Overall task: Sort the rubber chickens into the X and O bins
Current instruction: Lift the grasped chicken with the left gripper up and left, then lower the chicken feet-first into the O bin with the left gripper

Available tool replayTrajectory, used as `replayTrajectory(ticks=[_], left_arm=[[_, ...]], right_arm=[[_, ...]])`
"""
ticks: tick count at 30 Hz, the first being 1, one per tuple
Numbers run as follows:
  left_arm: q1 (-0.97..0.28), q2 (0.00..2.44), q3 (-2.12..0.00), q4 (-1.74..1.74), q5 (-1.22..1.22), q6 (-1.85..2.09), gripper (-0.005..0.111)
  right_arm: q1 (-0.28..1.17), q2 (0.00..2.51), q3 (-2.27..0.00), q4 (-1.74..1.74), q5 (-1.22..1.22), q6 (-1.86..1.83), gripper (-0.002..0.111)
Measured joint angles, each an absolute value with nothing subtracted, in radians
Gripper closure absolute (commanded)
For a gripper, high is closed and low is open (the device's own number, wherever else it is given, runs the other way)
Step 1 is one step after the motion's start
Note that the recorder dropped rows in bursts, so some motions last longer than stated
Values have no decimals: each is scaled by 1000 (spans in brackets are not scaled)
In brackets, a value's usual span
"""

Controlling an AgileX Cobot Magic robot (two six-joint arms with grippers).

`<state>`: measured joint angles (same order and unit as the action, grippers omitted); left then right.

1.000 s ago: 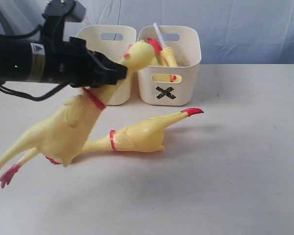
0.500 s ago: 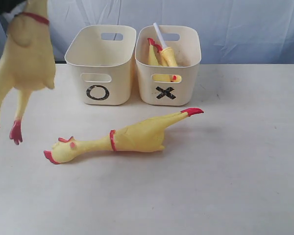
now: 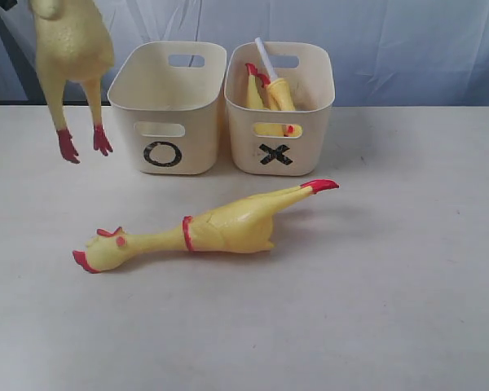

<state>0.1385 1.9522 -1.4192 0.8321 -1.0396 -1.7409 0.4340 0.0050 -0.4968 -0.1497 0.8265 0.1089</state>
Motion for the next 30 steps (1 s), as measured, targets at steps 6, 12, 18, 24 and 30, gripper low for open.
replayTrajectory(ticks=[6, 12, 18, 24, 30], left_arm=[[138, 2053, -1588, 759, -1095, -1725, 107], [138, 2173, -1759, 683, -1152, -1697, 107], [138, 2284, -1926, 600, -1185, -1686, 107], [136, 2380, -2061, 576, -1202, -1626, 107], [97, 2450, -2157, 571, -1202, -1591, 107]], right_arm=[[434, 5, -497, -148, 827, 109, 108], [434, 5, -497, -131, 827, 109, 108], [434, 5, -497, -97, 833, 109, 108], [434, 5, -497, -97, 835, 109, 108], [434, 5, -497, -97, 835, 109, 108]])
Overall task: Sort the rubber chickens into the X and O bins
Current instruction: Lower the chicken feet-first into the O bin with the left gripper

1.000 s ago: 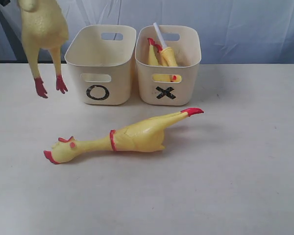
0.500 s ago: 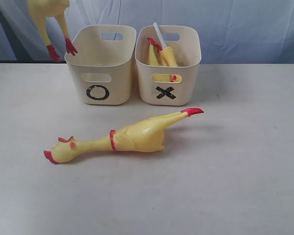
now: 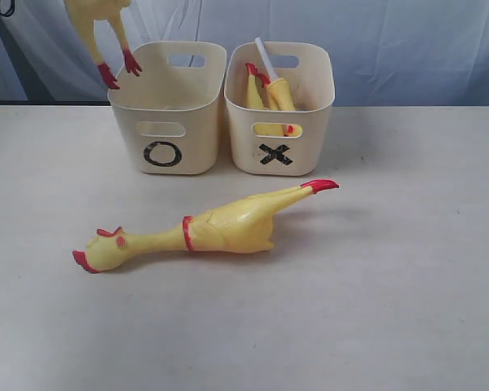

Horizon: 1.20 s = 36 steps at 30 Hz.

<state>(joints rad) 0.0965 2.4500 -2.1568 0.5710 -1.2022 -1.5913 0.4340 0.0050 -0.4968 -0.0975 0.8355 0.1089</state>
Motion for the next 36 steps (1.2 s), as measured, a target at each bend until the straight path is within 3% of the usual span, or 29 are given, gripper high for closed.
replayTrajectory(ticks=[18, 36], left_arm=[[2, 2558, -2239, 603, -1194, -1538, 107], [-57, 2610, -2241, 696, -864, -1453, 107]], right_arm=[[434, 5, -497, -97, 835, 109, 108], [434, 5, -497, -97, 837, 109, 108]])
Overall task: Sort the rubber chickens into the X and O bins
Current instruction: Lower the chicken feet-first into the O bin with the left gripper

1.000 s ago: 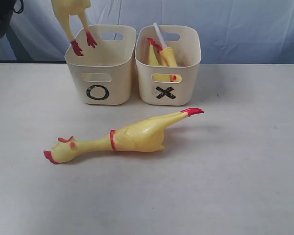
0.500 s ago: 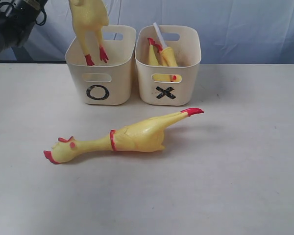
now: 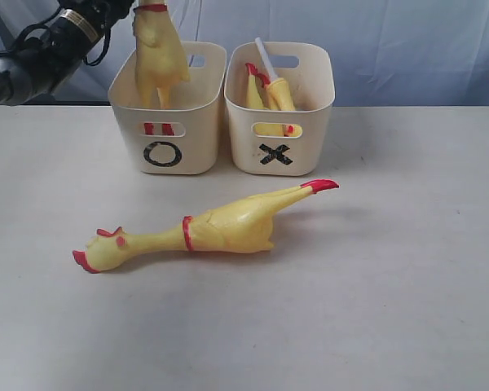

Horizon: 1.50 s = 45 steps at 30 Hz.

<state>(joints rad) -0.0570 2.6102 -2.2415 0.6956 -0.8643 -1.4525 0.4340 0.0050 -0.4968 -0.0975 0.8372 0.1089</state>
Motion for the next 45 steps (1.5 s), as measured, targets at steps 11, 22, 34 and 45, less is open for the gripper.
replayTrajectory(ticks=[11, 22, 34, 45], left_arm=[[-92, 2618, -2243, 742, -753, -1403, 107], [-136, 2616, -2247, 752, -636, -1268, 107], [-177, 2615, -2251, 844, -473, -1151, 76], [-178, 2616, -2251, 846, -450, -1143, 66]], right_arm=[[434, 5, -497, -97, 837, 109, 108], [434, 5, -497, -97, 837, 107, 108], [434, 5, -497, -97, 837, 107, 108], [434, 5, -497, -97, 837, 107, 108]])
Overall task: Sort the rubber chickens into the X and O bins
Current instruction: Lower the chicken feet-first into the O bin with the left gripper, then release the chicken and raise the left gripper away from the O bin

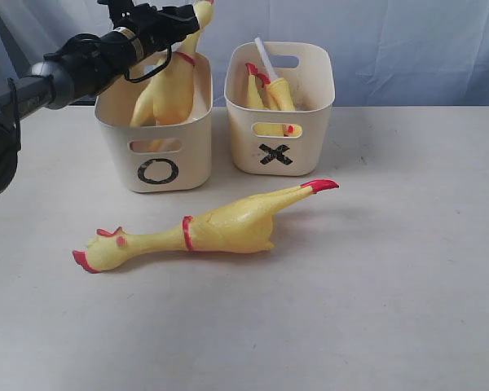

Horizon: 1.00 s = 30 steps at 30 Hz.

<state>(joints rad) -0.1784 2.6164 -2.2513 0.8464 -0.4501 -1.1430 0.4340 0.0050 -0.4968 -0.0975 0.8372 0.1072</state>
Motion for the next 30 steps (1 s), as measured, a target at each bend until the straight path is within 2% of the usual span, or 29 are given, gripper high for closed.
replayTrajectory(ticks=[14, 23, 26, 30], left_arm=[[-160, 2598, -2271, 876, -447, -1120, 66], [-144, 2528, -2271, 970, -279, -1138, 67], [-144, 2513, -2271, 980, -148, -1143, 77], [-144, 2487, -2271, 971, 121, -1143, 99]], right_arm=[[434, 5, -497, -97, 837, 107, 108], [434, 5, -497, -97, 837, 107, 108], [434, 5, -497, -97, 837, 107, 108], [434, 5, -497, -97, 837, 107, 108]])
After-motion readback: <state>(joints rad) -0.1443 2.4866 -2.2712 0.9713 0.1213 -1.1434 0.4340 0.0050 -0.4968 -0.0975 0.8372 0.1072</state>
